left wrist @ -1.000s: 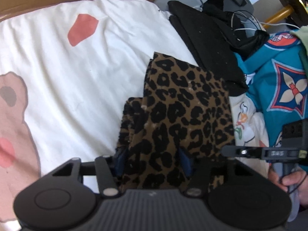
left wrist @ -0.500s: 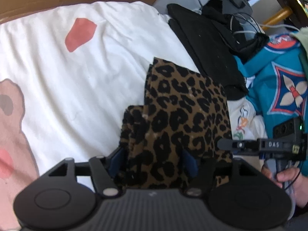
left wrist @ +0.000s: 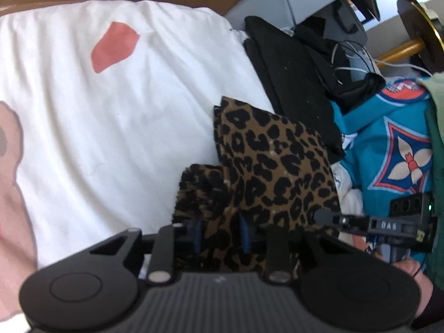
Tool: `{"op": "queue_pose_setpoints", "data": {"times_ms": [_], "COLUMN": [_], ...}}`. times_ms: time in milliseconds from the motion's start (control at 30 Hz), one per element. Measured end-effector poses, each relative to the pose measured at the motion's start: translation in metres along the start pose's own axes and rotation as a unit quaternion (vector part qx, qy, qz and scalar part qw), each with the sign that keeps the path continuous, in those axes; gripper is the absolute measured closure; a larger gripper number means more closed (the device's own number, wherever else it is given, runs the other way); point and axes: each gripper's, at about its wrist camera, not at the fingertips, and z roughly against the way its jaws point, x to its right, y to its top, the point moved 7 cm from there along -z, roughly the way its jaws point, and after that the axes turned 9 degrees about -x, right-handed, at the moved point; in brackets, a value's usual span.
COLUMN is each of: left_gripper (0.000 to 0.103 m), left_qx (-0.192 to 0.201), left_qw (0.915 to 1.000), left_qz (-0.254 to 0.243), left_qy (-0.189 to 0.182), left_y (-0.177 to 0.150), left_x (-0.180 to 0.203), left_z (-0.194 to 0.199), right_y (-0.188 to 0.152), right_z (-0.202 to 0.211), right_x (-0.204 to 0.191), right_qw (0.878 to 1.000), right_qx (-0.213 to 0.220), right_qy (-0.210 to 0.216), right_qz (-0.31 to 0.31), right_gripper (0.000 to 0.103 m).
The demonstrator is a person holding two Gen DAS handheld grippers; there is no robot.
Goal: Fold clothes
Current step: 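Lift the folded leopard skirt off the duvet with both grippers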
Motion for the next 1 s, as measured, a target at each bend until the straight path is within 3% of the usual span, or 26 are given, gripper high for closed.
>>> {"op": "queue_pose_setpoints", "data": {"times_ms": [100, 167, 267, 367, 433, 700, 867, 933, 1000], "left_gripper": [0.064, 0.048, 0.039, 0.038, 0.038, 0.034, 0.033, 0.035, 0.045], "left_qx": [-0.002, -0.001, 0.007, 0.008, 0.008, 0.005, -0.006, -0.010, -0.012], "left_qw": [1.0000, 0.9998, 0.9994, 0.9998, 0.9999, 0.9999, 0.9999, 0.9999, 0.9998], "left_qz": [-0.004, -0.005, -0.011, -0.001, -0.001, -0.012, -0.008, -0.006, -0.005], "left_qy": [0.007, 0.018, 0.033, 0.020, 0.013, 0.005, -0.006, -0.010, -0.016], "left_y": [0.000, 0.001, 0.002, 0.005, 0.006, 0.011, 0.010, 0.010, 0.010], "left_x": [0.001, -0.002, -0.004, -0.007, -0.006, -0.004, -0.006, -0.007, -0.008], "left_z": [-0.001, 0.000, 0.006, 0.006, 0.003, -0.012, -0.017, -0.019, -0.020], "right_y": [0.002, 0.002, 0.001, -0.001, -0.004, -0.007, -0.008, -0.008, -0.008], "right_z": [-0.002, -0.006, -0.011, -0.016, -0.023, -0.034, -0.031, -0.030, -0.028], "right_x": [0.006, 0.010, 0.015, 0.016, 0.014, 0.008, 0.006, 0.004, 0.002], "right_qw": [1.000, 1.000, 1.000, 1.000, 0.999, 0.999, 0.999, 0.999, 0.999], "right_qx": [0.000, -0.003, -0.008, -0.014, -0.027, -0.043, -0.038, -0.037, -0.037], "right_qy": [-0.006, -0.007, -0.004, 0.008, 0.016, 0.020, 0.032, 0.033, 0.031], "right_qz": [-0.004, -0.011, -0.021, -0.025, -0.022, -0.006, -0.010, -0.010, -0.008], "right_gripper": [0.098, 0.098, 0.093, 0.085, 0.073, 0.074, 0.087, 0.089, 0.089]}}
